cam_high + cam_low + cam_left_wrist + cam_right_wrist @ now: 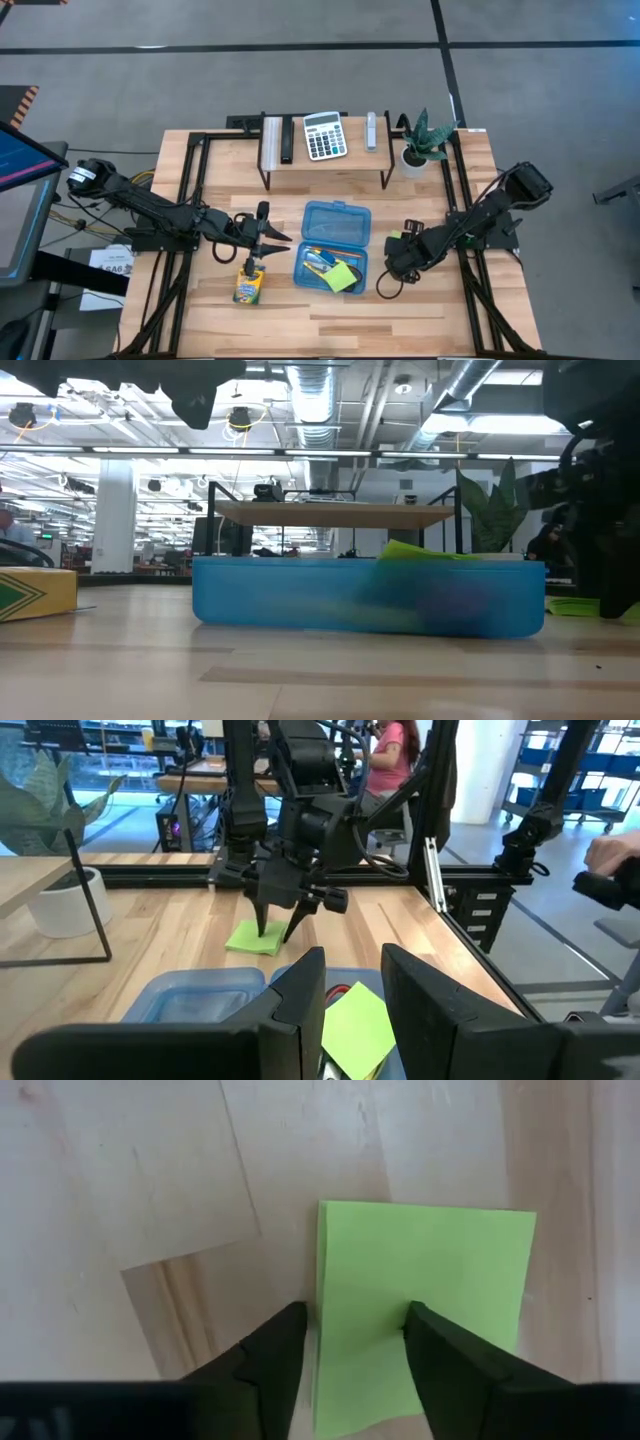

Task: Pack school essentials
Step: Put the light green sticky notes into the supply box

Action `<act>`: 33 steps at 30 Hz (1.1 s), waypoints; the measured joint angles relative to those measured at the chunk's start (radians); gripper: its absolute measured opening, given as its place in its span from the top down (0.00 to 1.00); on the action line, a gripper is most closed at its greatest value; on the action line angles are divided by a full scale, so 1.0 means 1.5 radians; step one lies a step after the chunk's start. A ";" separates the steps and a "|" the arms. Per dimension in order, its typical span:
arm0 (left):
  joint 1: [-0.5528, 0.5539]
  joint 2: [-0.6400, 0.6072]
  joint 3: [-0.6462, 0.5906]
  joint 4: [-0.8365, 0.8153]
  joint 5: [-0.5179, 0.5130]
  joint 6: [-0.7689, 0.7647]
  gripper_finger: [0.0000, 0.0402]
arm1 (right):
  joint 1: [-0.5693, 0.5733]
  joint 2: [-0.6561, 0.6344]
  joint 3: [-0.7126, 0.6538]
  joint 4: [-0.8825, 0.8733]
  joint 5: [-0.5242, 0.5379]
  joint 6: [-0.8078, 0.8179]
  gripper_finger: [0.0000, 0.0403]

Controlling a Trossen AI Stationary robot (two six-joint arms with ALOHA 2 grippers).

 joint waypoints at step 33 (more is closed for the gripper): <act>0.000 0.000 0.000 -0.001 -0.020 0.003 0.78 | -0.001 -0.022 0.108 -0.089 -0.015 -0.050 0.97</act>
